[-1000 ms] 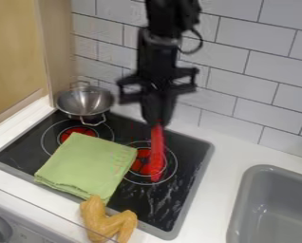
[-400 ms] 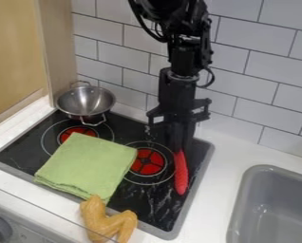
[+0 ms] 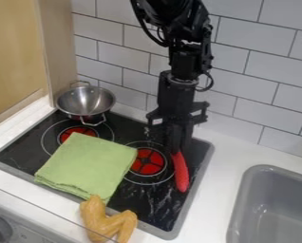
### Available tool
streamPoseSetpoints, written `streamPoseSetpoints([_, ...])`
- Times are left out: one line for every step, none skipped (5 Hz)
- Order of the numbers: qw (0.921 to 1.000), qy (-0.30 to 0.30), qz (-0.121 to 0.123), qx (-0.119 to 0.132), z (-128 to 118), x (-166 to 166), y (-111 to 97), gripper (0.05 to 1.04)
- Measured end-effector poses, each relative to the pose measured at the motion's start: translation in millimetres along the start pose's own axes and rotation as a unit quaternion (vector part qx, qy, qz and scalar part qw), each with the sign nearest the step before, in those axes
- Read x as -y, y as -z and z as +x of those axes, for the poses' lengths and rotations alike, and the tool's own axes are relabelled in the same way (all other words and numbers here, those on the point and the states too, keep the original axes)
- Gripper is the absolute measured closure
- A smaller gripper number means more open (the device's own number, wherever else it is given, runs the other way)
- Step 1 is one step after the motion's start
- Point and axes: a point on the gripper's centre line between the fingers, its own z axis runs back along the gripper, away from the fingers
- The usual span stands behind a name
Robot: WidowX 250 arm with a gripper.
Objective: Move the red spoon from the bottom left to the top right of the burner
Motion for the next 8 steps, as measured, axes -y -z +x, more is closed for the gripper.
streamPoseSetpoints([0.9998,0.012,-0.013,-0.005,2.6,2.3,-0.5,0.969])
streamPoseSetpoints([0.996,0.073,-0.05,-0.016,6.0,8.4,-0.2,0.78])
streamPoseSetpoints([0.9946,0.088,-0.053,-0.013,8.6,7.6,0.7,0.499])
streamPoseSetpoints([0.9946,0.089,-0.052,-0.013,8.4,7.4,0.7,0.191])
streamPoseSetpoints([0.9946,0.092,-0.048,-0.006,10.4,6.7,0.1,0.062])
streamPoseSetpoints([0.9936,0.096,-0.057,0.012,12.2,5.5,-15.2,0.079])
streamPoseSetpoints([0.9918,0.112,-0.052,0.034,13.6,-1.4,-34.1,0.086])
streamPoseSetpoints([0.99,0.13,-0.027,0.046,11.4,-15.0,-50.9,0.084])
